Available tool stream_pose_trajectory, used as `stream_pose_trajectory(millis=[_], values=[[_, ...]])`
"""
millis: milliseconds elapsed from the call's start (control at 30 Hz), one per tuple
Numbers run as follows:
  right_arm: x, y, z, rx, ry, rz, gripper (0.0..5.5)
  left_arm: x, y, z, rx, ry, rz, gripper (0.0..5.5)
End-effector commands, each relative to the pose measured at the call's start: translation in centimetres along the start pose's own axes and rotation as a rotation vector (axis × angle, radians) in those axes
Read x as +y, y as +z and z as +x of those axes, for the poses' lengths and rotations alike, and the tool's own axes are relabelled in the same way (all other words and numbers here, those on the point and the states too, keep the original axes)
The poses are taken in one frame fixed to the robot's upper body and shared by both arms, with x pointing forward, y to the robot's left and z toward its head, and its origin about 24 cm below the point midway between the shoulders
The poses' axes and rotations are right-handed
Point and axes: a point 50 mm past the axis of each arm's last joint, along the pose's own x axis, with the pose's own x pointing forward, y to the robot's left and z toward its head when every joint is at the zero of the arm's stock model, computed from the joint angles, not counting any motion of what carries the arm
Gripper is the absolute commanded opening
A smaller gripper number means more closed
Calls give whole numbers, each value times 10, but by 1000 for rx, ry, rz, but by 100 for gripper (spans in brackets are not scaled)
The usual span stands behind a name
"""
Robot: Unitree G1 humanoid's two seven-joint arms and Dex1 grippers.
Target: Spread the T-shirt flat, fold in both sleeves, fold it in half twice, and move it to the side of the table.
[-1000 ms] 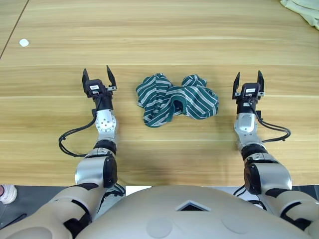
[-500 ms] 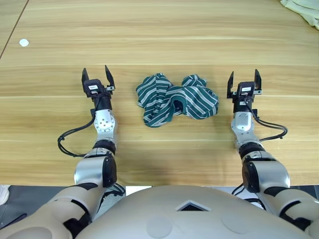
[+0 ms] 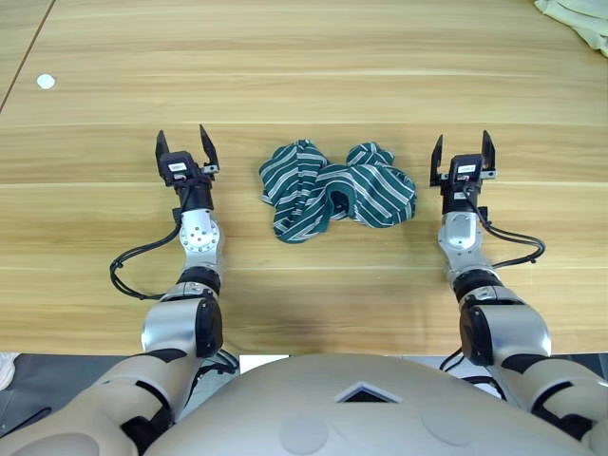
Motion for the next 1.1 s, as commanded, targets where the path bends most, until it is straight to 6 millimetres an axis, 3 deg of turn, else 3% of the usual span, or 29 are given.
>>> stream_pose_trajectory(millis=[33,167,267,433,533,667,733,800,933,1000,1100], values=[[-1,4,3,-19,-3,-4,375,3,-3,-3,15,14,4,372],[1,3,3,-15,6,-5,375,3,-5,-5,25,8,5,372],[0,2,2,-15,3,-6,377,2,-5,-5,25,2,-1,425],[-1,4,-1,-45,26,-30,377,0,-1,-3,0,-21,-4,425],[-6,24,-4,-226,174,-66,377,3,11,-2,-80,-114,-108,425],[-20,61,-38,-463,506,-165,377,12,56,-13,-268,-464,-277,425],[-30,74,-56,-499,675,-250,377,13,75,-27,-325,-663,-250,425],[-36,83,-67,-495,790,-300,377,6,83,-43,-332,-860,-171,425],[-12,86,-91,-451,1036,-311,377,-18,73,-69,-258,-1169,30,425],[-3,81,-78,-426,1017,-374,377,-25,70,-58,-259,-1128,125,425],[6,81,-41,-429,881,-442,377,-31,71,-31,-284,-979,216,425]])
